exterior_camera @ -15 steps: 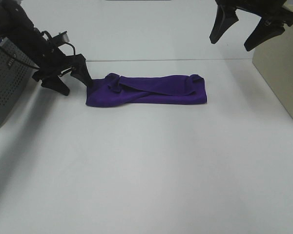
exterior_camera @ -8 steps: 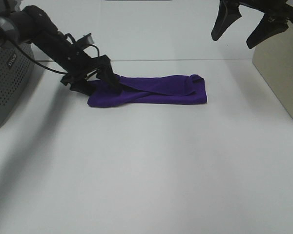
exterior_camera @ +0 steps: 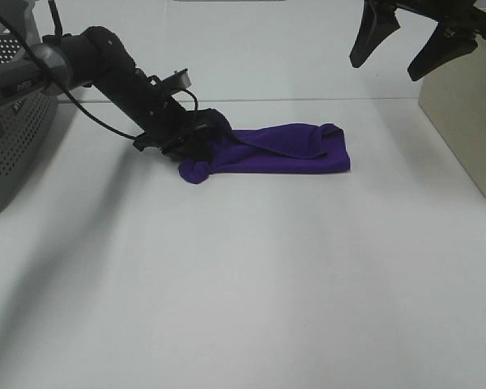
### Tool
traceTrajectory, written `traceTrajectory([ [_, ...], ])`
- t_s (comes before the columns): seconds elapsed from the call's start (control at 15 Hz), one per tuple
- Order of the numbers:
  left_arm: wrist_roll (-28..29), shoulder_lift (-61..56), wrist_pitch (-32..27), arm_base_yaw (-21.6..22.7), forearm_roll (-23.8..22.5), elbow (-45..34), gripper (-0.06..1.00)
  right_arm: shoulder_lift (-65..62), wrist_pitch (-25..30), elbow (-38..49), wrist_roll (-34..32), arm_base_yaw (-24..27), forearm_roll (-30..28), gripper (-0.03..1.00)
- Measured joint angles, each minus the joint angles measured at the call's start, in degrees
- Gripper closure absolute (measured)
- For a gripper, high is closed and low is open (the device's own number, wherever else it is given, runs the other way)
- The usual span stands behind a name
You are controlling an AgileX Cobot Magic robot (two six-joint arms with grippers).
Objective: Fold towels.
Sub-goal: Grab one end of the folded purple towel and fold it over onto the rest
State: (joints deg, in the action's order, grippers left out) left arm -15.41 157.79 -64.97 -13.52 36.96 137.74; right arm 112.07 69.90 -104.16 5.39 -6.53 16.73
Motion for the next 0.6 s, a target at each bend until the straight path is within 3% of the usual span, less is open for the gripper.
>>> traceTrajectory([
  [0.2,0.06,0.74,-4.13,-0.11,-7.73,5.96,0.88,0.0,0.0,0.0,0.0,0.0,0.23,0.14],
  [0.47,0.11,-1.03,-4.35,0.0,-16.21,9.22,0.88,0.0,0.0,0.0,0.0,0.0,0.74,0.14],
  [0.6,-0.23,-3.72,-4.41,-0.06,-17.19,9.57,0.88,0.0,0.0,0.0,0.0,0.0,1.09,0.14],
])
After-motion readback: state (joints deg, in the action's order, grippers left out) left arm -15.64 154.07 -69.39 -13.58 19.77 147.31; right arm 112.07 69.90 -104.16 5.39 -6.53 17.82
